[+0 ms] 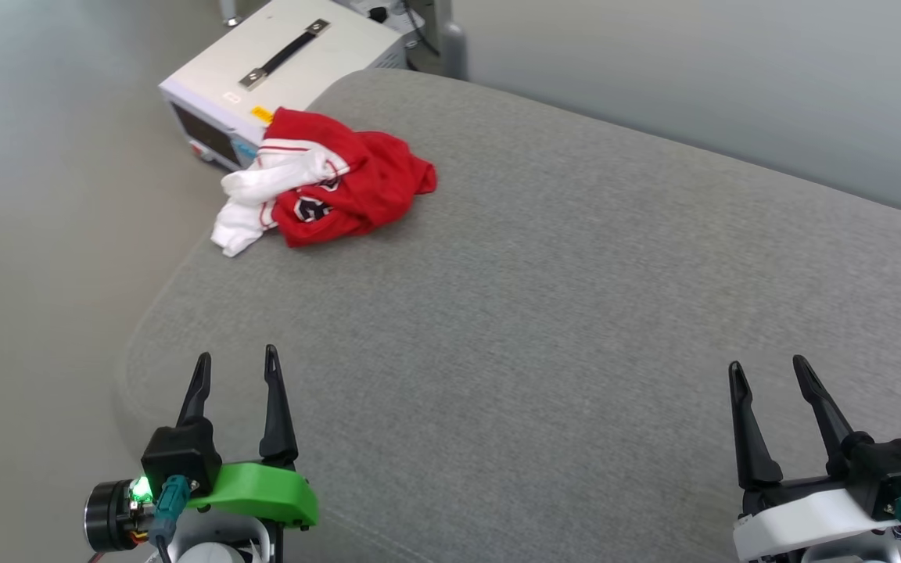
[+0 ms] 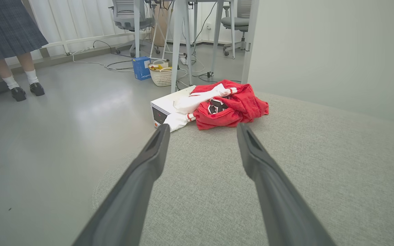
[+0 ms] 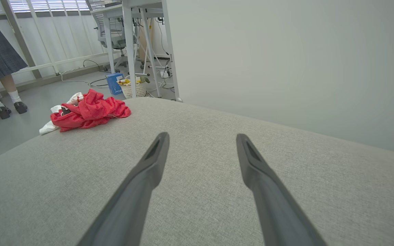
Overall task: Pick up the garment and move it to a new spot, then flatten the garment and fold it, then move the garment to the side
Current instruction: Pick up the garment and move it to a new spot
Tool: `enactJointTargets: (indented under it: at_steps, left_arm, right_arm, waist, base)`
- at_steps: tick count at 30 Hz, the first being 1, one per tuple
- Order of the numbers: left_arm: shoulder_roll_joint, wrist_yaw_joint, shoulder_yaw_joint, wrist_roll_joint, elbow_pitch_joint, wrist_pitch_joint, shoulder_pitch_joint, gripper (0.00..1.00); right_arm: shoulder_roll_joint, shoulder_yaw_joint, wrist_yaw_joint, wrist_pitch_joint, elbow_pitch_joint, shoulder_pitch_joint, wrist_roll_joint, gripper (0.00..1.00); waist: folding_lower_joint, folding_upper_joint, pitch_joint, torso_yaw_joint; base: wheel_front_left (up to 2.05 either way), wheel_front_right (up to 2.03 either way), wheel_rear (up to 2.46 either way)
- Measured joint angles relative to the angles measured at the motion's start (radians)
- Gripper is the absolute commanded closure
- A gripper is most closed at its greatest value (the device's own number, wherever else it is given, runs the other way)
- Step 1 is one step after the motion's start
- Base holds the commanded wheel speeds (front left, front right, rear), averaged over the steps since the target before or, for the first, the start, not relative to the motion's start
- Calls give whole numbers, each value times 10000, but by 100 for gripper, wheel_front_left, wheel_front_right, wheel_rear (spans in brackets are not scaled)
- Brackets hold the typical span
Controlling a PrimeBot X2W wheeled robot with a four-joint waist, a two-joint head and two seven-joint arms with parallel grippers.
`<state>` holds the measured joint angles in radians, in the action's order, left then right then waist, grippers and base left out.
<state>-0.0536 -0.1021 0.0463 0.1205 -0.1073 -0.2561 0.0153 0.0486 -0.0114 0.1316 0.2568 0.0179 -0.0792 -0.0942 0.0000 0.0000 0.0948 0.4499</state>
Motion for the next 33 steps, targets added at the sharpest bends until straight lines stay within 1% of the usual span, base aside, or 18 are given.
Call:
enactJointTargets:
  at_steps: [7, 9, 13, 15, 18, 20, 24, 26, 30, 33]
  left_arm:
    - [0, -6, -100, 107, -4, 0, -9, 0]
    - [0, -8, -157, 107, -12, 0, -12, 0]
    - [0, 25, -360, 107, -42, 0, 66, 0]
    - [2, 209, -506, 113, -63, 0, 332, 0]
    - [-25, 721, -844, 13, -77, 0, 1107, 0]
    - [-69, 1116, -1258, 67, -136, 0, 1794, 0]
    - [-466, 1764, -2132, 261, -514, 0, 3243, 0]
    - [-779, 1975, -2468, 347, -761, 0, 3956, 0]
    - [-1534, 2213, -3039, 570, -1260, 0, 5523, 0]
    - [-2173, 2261, -3053, 571, -1651, -2, 6421, 0]
  right_arm:
    - [-4, 65, 0, 0, -6, 16, 54, 0]
    - [-4, 123, 0, 0, -10, 59, 61, 0]
    - [-10, 136, 0, 0, 6, 170, 111, 0]
    - [-8, 132, 0, 0, 27, 198, 130, 0]
    - [-8, 146, 0, 0, 77, 251, 257, 0]
    - [-8, 171, 0, 0, 134, 433, 407, 0]
    - [-10, 232, 0, 0, 385, 905, 690, 0]
    - [-8, 272, 0, 2, 548, 1086, 836, 0]
    - [-10, 355, 0, 0, 849, 1436, 1143, 0]
    - [-15, 474, 0, 0, 1068, 1673, 1369, 0]
  waist:
    - [0, 0, 135, 648]
    - [0, 0, 180, 677]
    - [0, 0, 245, 514]
    - [0, 0, 310, 417]
    - [0, 0, 490, 278]
    - [0, 0, 665, 158]
    - [1, 0, 1081, -129]
    - [1, 0, 1301, -279]
    - [1, 0, 1816, -604]
    - [1, 0, 2199, -848]
  base:
    - [0, 0, 0]
    - [0, 0, 0]
    - [0, 0, 0]
    - [0, 0, 0]
    - [0, 0, 0]
    - [0, 0, 0]
    - [0, 0, 0]
    - [0, 0, 0]
    - [0, 0, 0]
    - [0, 0, 0]
